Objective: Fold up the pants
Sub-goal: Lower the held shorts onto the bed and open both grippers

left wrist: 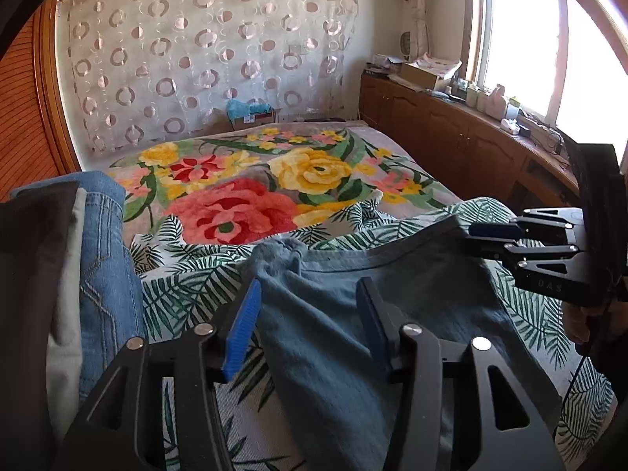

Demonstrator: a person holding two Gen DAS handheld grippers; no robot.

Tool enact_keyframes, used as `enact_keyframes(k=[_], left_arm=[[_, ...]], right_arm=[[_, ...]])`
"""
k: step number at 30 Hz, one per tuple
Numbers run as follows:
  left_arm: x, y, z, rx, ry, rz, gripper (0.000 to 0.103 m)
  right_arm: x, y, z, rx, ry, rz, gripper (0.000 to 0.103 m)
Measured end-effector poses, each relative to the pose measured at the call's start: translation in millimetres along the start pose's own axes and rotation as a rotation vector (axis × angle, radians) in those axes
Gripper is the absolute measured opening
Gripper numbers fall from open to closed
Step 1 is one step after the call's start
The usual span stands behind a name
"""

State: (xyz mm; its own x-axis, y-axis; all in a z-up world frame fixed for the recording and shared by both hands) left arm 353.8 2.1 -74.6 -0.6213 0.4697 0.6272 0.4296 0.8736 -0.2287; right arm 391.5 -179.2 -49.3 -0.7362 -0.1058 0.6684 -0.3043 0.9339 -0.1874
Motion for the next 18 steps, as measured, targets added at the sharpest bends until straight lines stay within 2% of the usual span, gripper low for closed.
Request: enact_keyframes(k=[1,2,3,5,13,18], left_arm=[[2.7,-3.0,3.6,0.004,0.001,0.013,0.075],[4.7,-5.4,6.7,0.007,0.001,0.024,0.08],[8.2,-8.1,10.1,0.01,-0.001,0.031,0.08],[16.1,-11.8,17.7,0.013,-0.001,0.016,0.08],[43.8,-28.0,47.8,0.019,0.003,0.003,0.08],[53.8,-40.1,74.4,0.026,0.015,0.018,0.08]], right_arm=[[3.3,-1.0,1.5,-0.004,-0.001,0.018,0.023],[7.2,-1.7,3.1,-0.009,-0.002,0.021,0.03],[11.4,-2.2,5.0,-0.017,-0.004,0.014,0.036],[22.1,-3.8,10.5,-0.027,-0.008,0.015,0.038],[88.6,0.0,48.8,-0.044,-0.03,0.015,0.038],[117.7,9.4,81.0,-0.055,-0.009,0.006,0.038]])
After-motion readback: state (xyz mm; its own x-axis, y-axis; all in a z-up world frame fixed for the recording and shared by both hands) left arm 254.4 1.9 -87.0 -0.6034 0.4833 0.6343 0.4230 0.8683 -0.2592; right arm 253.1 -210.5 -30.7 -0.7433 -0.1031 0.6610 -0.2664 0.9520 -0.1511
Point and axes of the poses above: each gripper's, at about its wrist camera, not at the fingertips, and x roughly against the way its jaws point, y to its left, z to its underside, the point moved 5 cm from there along -x, roughly the way its jaws point, and after that the axes turned 14 degrees about z, right-handed, at the moved point
